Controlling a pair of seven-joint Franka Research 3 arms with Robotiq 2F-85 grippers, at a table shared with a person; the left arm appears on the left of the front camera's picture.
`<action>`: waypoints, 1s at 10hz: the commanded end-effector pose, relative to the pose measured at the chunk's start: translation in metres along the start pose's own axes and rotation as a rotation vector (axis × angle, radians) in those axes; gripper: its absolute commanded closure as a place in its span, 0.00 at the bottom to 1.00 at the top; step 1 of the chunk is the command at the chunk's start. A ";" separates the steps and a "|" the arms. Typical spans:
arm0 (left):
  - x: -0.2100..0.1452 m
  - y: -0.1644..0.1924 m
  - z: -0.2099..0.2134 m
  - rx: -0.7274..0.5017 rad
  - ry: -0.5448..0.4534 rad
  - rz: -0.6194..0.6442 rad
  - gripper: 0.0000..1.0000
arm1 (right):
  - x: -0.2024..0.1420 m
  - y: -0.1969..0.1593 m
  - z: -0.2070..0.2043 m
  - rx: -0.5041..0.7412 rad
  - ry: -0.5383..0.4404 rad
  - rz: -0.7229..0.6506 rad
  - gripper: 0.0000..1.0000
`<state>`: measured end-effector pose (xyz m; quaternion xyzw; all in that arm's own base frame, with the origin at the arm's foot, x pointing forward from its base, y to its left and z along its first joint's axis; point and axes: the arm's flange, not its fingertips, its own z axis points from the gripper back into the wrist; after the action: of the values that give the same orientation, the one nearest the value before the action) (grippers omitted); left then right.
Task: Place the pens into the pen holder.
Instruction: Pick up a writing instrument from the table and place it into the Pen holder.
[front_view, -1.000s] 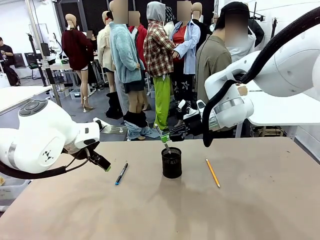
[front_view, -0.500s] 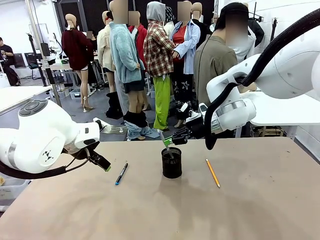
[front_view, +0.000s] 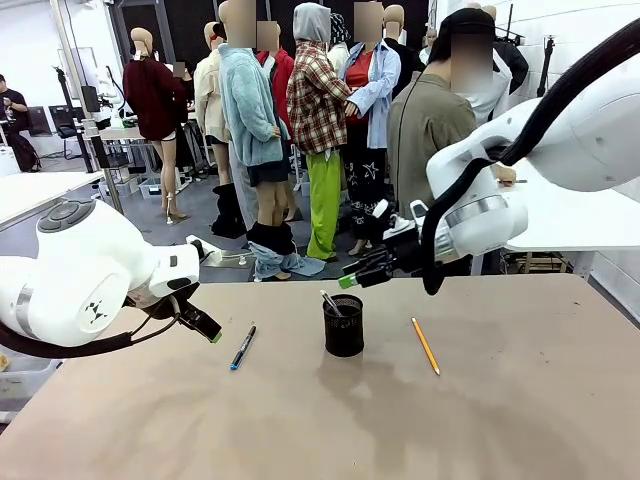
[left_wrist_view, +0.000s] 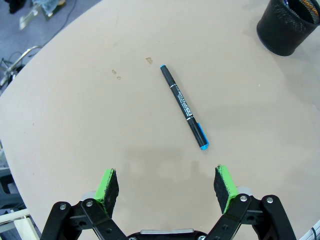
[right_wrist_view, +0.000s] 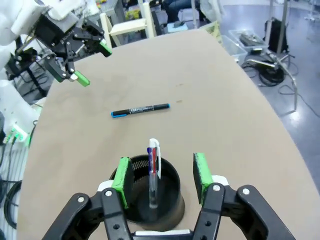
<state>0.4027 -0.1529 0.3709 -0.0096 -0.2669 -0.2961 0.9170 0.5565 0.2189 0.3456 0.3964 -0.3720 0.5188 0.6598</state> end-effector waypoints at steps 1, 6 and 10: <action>-0.001 0.001 0.001 -0.001 -0.002 0.004 0.00 | 0.007 0.015 0.046 -0.146 0.002 -0.011 0.39; -0.001 0.001 0.001 -0.001 -0.002 0.004 0.00 | 0.036 0.032 0.126 -0.457 0.351 -0.243 0.39; -0.001 0.001 0.001 -0.001 -0.002 0.004 0.00 | 0.048 0.037 0.120 -0.575 0.714 -0.437 0.39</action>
<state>0.4026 -0.1532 0.3709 -0.0095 -0.2670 -0.2964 0.9169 0.5113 0.1085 0.3992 0.0731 -0.2296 0.3665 0.8987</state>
